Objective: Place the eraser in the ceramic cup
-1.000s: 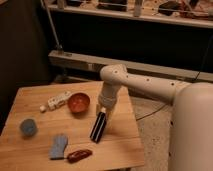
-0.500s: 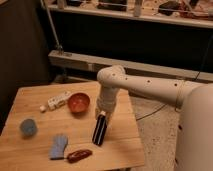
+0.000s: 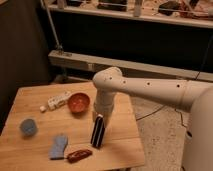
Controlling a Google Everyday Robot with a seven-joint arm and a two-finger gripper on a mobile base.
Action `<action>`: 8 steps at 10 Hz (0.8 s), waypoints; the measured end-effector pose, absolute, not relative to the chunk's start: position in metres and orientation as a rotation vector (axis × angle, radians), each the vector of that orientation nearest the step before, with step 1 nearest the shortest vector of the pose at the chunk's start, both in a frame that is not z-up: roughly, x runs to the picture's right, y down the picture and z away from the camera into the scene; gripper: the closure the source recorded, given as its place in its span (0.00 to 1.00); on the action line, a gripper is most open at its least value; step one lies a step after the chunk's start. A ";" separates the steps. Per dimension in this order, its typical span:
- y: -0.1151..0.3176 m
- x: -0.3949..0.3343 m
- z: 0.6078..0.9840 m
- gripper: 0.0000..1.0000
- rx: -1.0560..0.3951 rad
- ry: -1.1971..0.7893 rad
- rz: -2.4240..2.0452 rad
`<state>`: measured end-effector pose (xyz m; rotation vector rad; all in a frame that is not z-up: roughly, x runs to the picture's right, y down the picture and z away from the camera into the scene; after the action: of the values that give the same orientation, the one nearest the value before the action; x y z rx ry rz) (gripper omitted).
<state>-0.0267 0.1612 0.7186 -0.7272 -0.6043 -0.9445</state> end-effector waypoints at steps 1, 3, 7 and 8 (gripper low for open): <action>0.161 -0.028 0.716 0.56 -0.716 -0.590 -0.956; 0.153 -0.034 0.711 0.74 -0.672 -0.560 -0.976; 0.131 -0.071 0.697 1.00 -0.550 -0.524 -1.028; 0.128 -0.083 0.692 1.00 -0.527 -0.529 -1.042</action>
<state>-0.0825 0.1281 0.6919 -0.5266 -0.5291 -1.0421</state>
